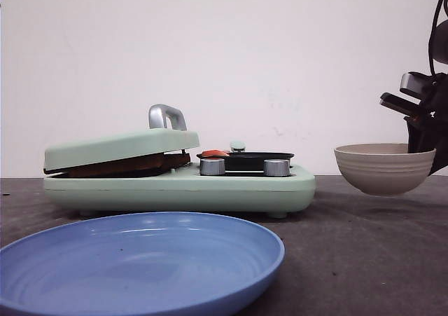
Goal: Make breakfast with bread and shrimp
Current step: 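Carry the empty bowl back and lower it onto the table, then open the right gripper and raise it away from the bowl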
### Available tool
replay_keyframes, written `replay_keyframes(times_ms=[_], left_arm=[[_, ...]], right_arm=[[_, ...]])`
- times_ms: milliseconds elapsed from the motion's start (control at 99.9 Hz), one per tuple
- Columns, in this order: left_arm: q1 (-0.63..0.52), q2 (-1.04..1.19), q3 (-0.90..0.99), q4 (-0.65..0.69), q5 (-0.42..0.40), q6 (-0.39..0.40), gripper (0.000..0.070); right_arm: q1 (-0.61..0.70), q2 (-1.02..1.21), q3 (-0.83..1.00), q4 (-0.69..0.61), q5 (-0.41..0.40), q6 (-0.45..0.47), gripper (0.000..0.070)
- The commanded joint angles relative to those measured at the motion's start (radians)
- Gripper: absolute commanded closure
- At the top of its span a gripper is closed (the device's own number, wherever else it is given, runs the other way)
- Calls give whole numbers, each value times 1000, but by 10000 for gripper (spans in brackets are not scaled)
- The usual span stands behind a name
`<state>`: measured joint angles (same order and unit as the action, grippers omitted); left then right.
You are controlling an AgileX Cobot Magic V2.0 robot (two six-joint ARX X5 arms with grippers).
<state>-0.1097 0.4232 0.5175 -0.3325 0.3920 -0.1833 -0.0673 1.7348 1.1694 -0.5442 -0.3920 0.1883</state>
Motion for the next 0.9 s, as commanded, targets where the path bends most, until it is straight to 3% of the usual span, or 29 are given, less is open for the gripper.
replay_keyframes(times_ms=[0, 891], left_arm=[[-2, 2, 0, 12, 6, -6, 497], [-2, 2, 0, 11, 28, -10, 497]], right_arm=[[-2, 18, 8, 8, 7, 10, 694], [-2, 56, -25, 18, 26, 8, 688]])
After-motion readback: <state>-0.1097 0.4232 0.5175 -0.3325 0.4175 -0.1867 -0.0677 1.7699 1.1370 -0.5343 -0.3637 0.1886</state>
